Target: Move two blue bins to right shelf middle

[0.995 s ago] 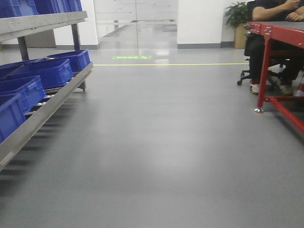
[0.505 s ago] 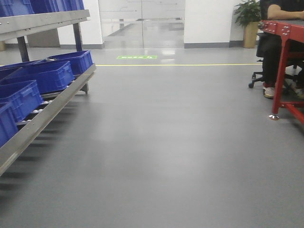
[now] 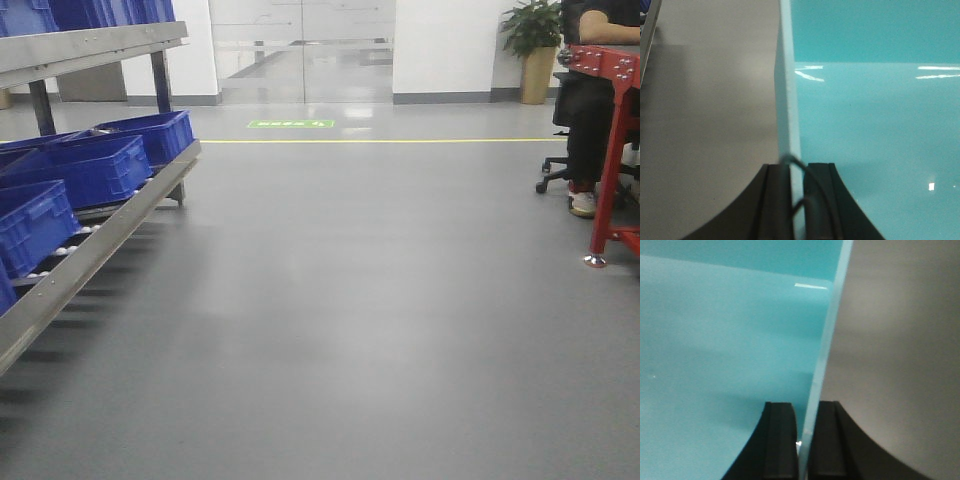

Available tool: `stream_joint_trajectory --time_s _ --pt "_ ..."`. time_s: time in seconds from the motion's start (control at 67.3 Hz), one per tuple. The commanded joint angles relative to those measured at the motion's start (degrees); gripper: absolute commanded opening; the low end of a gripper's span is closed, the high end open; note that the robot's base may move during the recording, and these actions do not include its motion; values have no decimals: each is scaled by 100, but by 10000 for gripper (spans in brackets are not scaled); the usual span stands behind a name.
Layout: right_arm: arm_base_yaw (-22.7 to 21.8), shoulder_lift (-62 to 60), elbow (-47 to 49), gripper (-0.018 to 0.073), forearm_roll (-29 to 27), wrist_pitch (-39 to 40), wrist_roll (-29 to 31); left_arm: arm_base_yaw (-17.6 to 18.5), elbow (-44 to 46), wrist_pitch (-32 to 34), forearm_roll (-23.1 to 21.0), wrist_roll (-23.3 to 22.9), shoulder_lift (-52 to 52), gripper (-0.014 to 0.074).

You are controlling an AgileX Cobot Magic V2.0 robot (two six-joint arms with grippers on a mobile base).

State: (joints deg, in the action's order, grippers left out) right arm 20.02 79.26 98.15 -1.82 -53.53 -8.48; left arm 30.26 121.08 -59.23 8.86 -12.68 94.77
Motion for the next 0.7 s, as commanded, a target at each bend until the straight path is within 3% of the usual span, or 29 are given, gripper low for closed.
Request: stream_joint_trajectory --time_s 0.0,0.683 --pt "14 -50 52 -153 -153 301 113 85 83 379 -314 1 -83 -111" --pt "14 -50 52 -153 -153 301 113 85 83 377 -299 1 -83 -111"
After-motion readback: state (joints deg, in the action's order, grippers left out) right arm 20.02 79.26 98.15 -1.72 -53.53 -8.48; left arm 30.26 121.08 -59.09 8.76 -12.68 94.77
